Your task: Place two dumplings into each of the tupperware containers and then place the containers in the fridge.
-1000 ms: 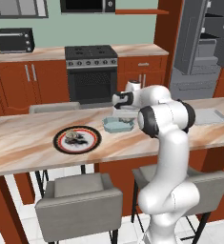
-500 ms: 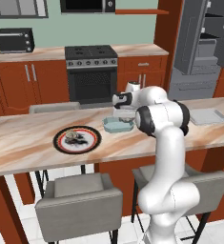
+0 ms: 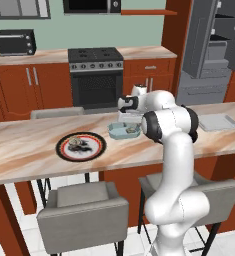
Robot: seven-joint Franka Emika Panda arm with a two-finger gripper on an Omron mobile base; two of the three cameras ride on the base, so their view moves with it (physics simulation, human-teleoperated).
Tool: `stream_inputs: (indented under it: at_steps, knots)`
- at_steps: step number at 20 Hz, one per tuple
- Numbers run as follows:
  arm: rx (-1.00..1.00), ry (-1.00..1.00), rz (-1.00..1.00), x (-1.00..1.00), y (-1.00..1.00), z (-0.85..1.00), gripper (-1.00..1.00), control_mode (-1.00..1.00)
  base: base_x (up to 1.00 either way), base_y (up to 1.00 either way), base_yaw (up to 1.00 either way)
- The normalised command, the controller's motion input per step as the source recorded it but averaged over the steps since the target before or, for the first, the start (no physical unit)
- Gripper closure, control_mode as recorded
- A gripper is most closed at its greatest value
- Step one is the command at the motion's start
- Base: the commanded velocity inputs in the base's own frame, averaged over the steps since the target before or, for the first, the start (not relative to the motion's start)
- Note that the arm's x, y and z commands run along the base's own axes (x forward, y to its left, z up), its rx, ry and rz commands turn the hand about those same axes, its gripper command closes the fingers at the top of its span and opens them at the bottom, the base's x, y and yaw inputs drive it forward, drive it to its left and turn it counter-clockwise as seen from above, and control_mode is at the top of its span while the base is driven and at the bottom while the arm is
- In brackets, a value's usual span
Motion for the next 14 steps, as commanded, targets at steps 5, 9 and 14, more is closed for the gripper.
stream_inputs:
  at_steps: [5,9,14]
  knots:
    - [0.00,0.00,0.00,-0.11,0.27,0.00,-1.00,-1.00,0.00,0.00,0.00]
    - [-0.02,0.00,0.00,-0.22,0.85,0.00,-1.00,-1.00,0.00,0.00,0.00]
    - [-0.08,0.00,0.00,-0.21,1.00,0.00,-1.00,-1.00,0.00,0.00,0.00]
